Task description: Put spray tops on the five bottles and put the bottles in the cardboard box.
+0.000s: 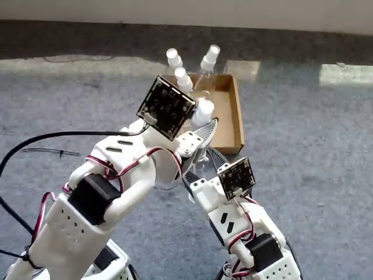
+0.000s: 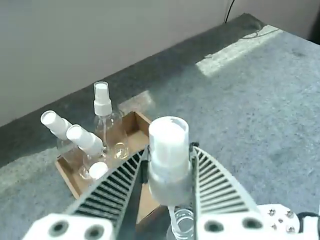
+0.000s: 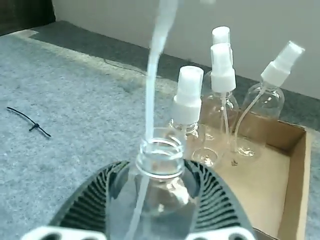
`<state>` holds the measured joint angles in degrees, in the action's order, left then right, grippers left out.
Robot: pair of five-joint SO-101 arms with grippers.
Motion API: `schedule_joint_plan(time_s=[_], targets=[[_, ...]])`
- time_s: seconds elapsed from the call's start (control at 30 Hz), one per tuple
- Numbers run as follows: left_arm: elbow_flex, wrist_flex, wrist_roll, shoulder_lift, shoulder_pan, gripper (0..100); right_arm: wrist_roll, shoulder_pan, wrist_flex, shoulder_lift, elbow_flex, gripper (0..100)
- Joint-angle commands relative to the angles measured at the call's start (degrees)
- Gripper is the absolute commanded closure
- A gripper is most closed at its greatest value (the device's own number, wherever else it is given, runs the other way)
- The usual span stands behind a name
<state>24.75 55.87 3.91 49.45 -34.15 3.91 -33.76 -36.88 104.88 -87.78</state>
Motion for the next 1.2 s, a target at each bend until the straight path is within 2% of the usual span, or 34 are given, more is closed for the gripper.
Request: schedule_joint_plan(time_s=[0.0,1.1,1.17], targets=[[2.42,0.09,-0.53,1.27,1.19,100,-0.53,1.10,1.36,0.57,2.68,99.5],[4.00,0.44,-0.62,1.27,1.63,99,-0.35,0.84,1.45,0.57,2.68,99.5],[4.18,0.44,-0.62,1.27,1.63,97,-0.26,0.92,1.45,0.57,2.68,99.5]])
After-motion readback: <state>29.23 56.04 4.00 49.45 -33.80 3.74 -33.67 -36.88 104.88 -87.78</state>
